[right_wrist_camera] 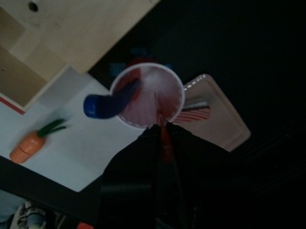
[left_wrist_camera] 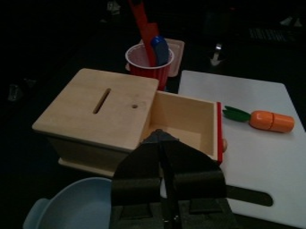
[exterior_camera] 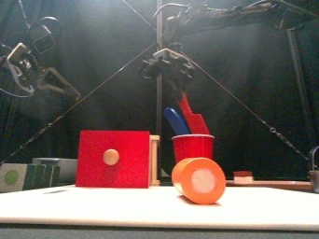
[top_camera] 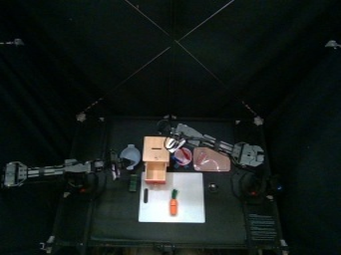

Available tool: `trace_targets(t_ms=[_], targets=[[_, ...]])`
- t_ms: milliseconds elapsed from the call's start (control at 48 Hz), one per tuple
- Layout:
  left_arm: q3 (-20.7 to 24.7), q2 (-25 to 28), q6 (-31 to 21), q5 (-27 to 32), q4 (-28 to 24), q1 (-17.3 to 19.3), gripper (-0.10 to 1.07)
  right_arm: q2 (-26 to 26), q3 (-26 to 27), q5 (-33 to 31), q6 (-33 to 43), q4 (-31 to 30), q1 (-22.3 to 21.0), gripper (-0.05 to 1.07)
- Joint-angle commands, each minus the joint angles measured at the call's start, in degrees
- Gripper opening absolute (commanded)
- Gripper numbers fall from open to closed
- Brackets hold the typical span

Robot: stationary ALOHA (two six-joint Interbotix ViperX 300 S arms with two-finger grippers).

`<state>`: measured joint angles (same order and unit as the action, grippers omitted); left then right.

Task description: Grasp knife with other hand

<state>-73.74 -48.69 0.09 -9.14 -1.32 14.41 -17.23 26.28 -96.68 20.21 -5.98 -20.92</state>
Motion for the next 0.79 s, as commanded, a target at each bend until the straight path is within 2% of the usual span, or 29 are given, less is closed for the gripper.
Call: trace_targets(t_ms=[0, 146, 375, 604, 771], targets=[[2.2, 0.1, 0.1, -0.5, 0.0, 0.3, 0.28, 5.5, -0.6, -0.4, 0.4, -0.6, -0.3, 0.5], [3.3, 0.1, 0.2, -1.1, 0.0, 0.3, 0.28, 9.9, -3.8, -0.2, 0.7, -0.8, -0.2, 0.5], [4.4, 0.1, 0.3, -2.5, -0.2, 0.4, 0.28, 17.2, -8.9, 3.6, 1.9, -2.5, 0.6, 0.5], [5.4, 0.1, 0.1, -2.5, 0.1, -0.1, 0.28, 27.1, -19.9, 11.9, 4.6, -1.7, 3.3, 0.5], [7.1, 0.4, 0.1, -2.5, 0.1, -0.1, 0.28, 35.8, -31.6, 21.4, 9.1, -0.7, 3.6, 0.49]])
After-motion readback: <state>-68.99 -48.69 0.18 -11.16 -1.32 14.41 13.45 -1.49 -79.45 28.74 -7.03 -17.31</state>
